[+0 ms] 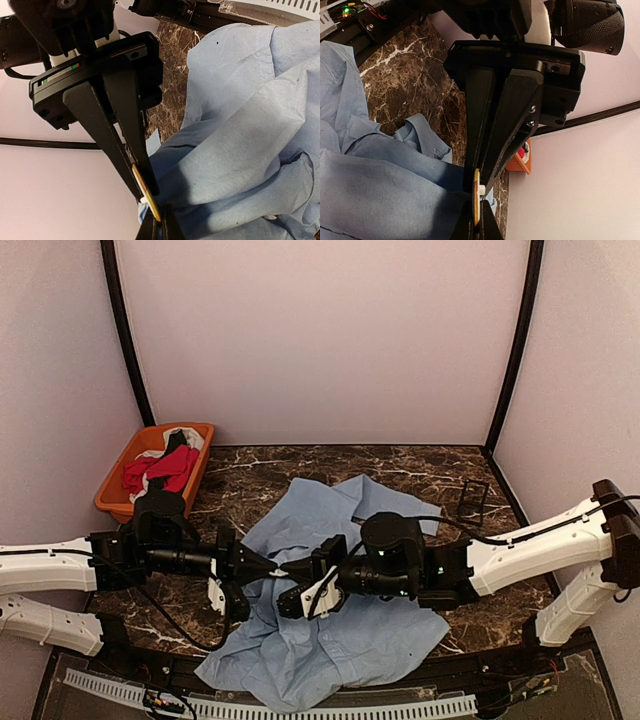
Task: Pin the brooch onto the clothing
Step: Close the brooch on the flattened clothing.
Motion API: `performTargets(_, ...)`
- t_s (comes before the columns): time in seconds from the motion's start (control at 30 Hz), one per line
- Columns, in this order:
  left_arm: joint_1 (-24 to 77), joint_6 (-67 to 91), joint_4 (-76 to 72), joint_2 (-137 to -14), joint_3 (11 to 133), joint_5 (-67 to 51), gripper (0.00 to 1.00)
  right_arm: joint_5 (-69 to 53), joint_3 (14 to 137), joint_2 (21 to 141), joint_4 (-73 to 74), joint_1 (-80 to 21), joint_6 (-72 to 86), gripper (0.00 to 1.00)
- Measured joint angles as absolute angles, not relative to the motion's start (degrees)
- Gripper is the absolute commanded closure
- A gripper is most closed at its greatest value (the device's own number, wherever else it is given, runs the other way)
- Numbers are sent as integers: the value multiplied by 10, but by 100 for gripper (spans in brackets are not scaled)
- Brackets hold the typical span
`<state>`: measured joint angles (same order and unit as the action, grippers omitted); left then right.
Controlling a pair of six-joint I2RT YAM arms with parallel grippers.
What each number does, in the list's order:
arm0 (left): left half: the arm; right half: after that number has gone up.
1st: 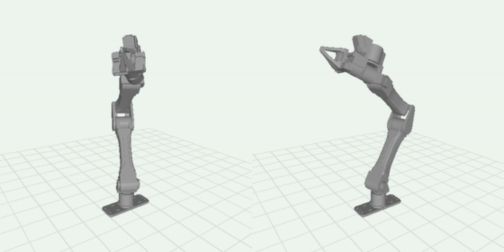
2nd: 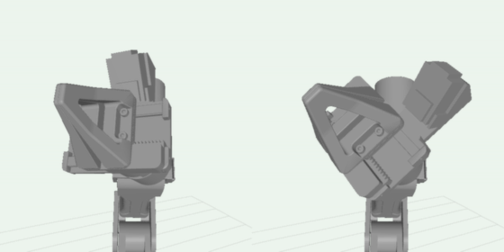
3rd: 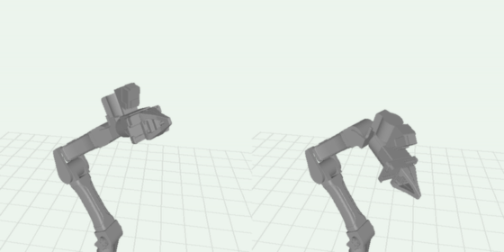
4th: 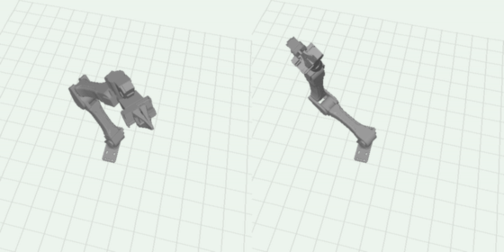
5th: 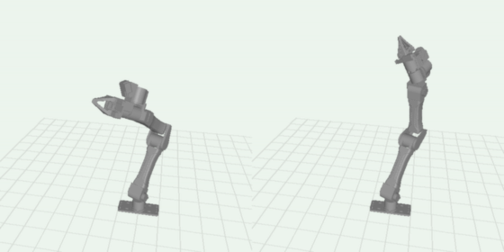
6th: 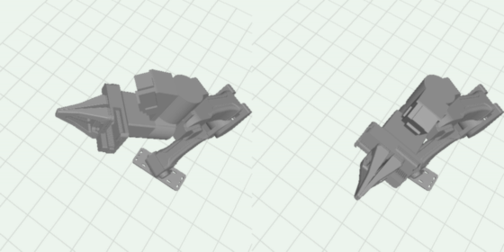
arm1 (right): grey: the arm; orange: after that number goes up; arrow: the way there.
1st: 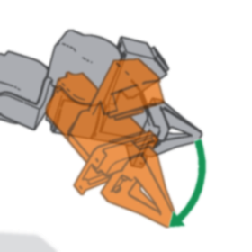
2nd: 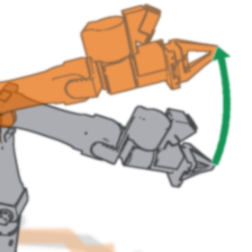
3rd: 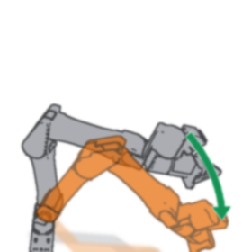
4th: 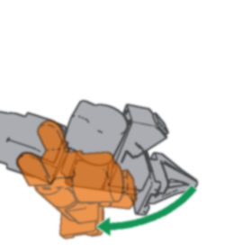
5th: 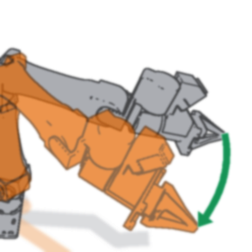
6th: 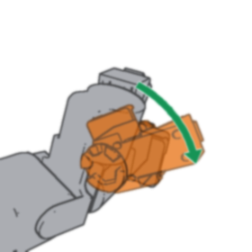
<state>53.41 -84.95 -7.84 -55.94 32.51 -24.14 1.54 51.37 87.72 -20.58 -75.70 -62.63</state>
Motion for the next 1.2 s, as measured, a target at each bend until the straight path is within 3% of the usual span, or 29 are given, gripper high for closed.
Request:
performTargets(0.43,530,-857,-107,-559,307,-212,99,107,461,931,-395,-776,-696,100)
performTargets(1.2,528,-742,-144,-572,297,-237,99,91,471,901,-315,-781,-711,100)
